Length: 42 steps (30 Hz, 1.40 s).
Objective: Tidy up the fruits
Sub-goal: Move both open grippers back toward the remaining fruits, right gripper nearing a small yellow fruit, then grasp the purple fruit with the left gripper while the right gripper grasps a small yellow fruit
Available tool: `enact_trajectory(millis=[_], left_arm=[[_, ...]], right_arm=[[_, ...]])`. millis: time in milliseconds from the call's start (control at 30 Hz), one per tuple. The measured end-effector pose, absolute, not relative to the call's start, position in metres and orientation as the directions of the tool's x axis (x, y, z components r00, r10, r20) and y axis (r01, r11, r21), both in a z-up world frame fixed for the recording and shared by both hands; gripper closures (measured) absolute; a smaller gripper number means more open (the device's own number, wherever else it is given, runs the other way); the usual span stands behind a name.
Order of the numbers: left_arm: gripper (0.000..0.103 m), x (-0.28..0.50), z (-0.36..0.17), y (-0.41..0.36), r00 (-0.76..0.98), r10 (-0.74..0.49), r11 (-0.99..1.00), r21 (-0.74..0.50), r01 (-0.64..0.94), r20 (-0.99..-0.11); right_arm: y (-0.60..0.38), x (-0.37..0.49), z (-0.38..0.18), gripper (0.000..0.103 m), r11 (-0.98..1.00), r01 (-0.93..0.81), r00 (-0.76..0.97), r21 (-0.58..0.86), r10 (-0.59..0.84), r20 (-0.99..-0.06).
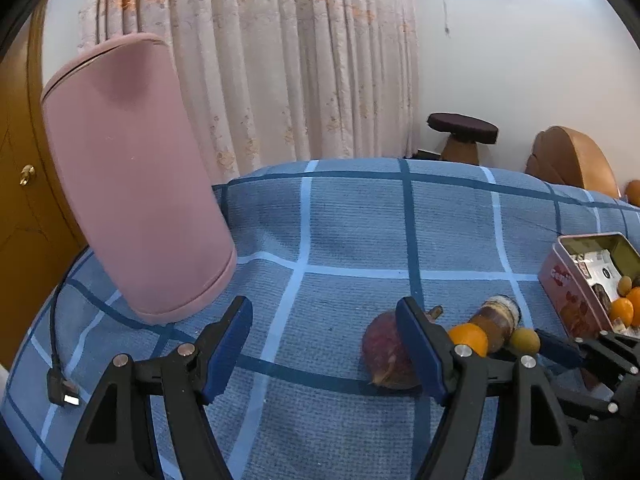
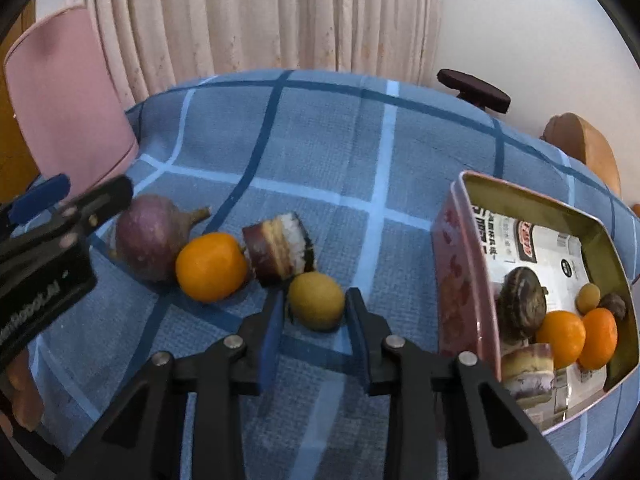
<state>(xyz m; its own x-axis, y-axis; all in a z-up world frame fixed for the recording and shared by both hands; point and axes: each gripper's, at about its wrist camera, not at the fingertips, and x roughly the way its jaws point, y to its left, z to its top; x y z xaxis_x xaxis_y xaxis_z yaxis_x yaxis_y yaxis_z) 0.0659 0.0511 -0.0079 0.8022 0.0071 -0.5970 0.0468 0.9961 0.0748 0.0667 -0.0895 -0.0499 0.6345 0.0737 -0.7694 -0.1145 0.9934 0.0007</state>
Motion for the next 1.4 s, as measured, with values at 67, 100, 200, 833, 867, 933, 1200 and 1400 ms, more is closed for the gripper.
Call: enact_trajectory(millis=[67,100,200,833,867,933,1200,1400], left_arm=[[0.027,0.066,-0.009,0.050,0.798,-0.008,0.996,0.064,0.059,-0.603],[0.027,0.066,-0.009,0.049,0.793,-0.020,0.996,0.057,0.069,-0.609],[0.028,0.068,-0.011,0.046,0.786,-0.043,0.995,0.045,0.091,-0.617],[0.052,0.098,-0.033,0.031,0.678,-0.149,0.988,-0.074,0.139,-0.720],[0.052,0.096,-0.032,0.032,0.685,-0.133,0.990,-0.067,0.122,-0.716],[0.052,0.090,-0.028,0.036,0.716,-0.098,0.995,-0.056,0.081,-0.692],[0.052,0.052,-0.007,0.041,0.828,0.036,0.999,0.016,-0.033,-0.559],[0.052,0.038,0.001,0.034,0.860,0.057,0.998,0.015,-0.057,-0.508]], right_arm=[[-0.091,0.067,-0.049,0.070,0.993,-0.117,0.634,0.003,0.077,-0.769],[-0.092,0.066,-0.049,0.072,0.993,-0.119,0.634,0.006,0.081,-0.769],[-0.094,0.062,-0.046,0.072,0.992,-0.120,0.642,0.026,0.098,-0.761],[-0.097,0.029,-0.028,0.072,0.989,-0.121,0.739,0.083,0.146,-0.657],[-0.098,0.029,-0.028,0.072,0.989,-0.120,0.743,0.087,0.147,-0.653],[-0.098,0.025,-0.026,0.072,0.989,-0.119,0.756,0.090,0.148,-0.638],[-0.095,0.004,-0.011,0.072,0.993,-0.112,0.843,0.026,0.109,-0.527],[-0.108,-0.003,-0.005,0.072,0.996,-0.081,0.869,0.024,0.082,-0.487]])
